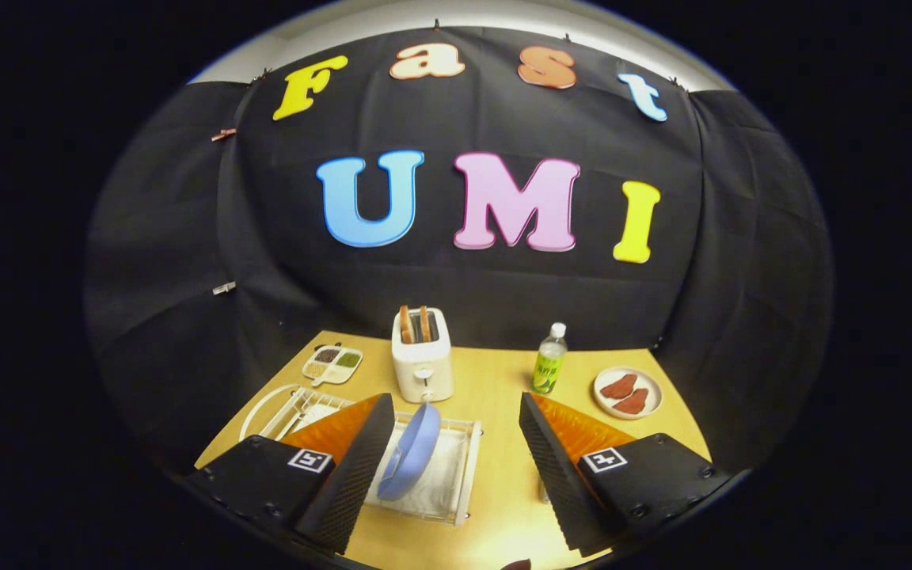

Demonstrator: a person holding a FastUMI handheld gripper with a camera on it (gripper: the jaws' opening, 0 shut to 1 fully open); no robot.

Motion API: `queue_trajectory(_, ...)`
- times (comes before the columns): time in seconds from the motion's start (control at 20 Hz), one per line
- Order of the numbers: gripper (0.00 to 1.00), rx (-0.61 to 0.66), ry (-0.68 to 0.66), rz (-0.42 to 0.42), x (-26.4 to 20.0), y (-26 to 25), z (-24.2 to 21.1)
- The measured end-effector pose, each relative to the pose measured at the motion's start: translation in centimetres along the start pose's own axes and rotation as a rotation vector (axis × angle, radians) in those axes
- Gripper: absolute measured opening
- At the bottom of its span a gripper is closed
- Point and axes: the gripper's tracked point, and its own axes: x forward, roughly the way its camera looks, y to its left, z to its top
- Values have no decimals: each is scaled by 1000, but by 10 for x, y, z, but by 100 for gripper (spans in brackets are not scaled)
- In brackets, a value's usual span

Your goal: Take the plate from the dish rack, then take the spoon from the basket and place it into the plate.

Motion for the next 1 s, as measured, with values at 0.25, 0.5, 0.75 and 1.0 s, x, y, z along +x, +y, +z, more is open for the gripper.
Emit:
queue_trajectory(0.25, 89, -2, 173, -66, 64, 6, -54)
queue_trajectory(0.5, 78, 64, 324, -102, 104, 18, -109)
queue_trajectory(0.75, 42, 52, 427, -162, 120, 22, -147)
queue_trajectory(1.0, 36, -29, 410, -228, 118, 20, -133)
